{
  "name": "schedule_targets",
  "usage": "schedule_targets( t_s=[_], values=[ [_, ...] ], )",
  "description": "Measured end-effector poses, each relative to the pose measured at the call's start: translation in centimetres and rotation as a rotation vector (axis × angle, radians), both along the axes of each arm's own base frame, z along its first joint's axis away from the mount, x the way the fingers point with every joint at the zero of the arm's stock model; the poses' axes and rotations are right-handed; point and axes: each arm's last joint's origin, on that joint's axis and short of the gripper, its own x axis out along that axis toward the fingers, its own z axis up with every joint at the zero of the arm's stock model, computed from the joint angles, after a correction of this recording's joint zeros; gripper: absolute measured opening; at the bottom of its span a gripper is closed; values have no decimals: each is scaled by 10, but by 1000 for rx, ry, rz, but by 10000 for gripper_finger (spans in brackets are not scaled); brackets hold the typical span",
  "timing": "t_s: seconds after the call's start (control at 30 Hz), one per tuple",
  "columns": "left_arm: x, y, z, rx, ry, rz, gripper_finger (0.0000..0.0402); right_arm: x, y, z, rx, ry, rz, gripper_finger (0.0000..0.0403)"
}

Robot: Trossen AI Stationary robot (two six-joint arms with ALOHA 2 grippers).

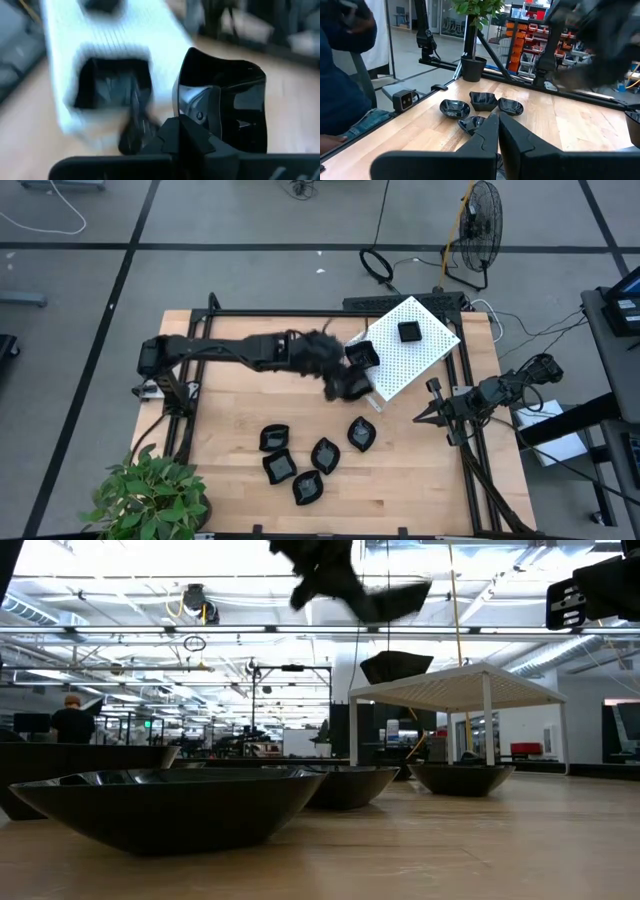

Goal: Pick & Place Mini shaped plates
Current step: Stack the black distorted square plate on top of the black distorted square plates on the shelf

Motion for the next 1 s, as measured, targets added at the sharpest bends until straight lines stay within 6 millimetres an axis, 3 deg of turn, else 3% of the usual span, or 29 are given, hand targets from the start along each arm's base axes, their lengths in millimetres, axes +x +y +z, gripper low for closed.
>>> schedule_targets(
  t_s=[0.07, 0.17, 0.4, 0.7, 1.0],
  values=[
    [6, 11, 15, 21, -125, 51, 5, 0, 0, 0, 0, 1, 0, 0],
    [8, 28, 22, 26, -215, 102, 6, 0, 0, 0, -1, 1, 0, 0],
    [15, 56, 4, -24, -190, 222, 7, 0, 0, 0, 0, 0, 0, 0],
    [28, 66, -24, -7, -127, 240, 5, 0, 0, 0, 0, 1, 0, 0],
    [28, 67, -26, 52, -99, 204, 14, 0, 0, 0, -1, 1, 0, 0]
  ],
)
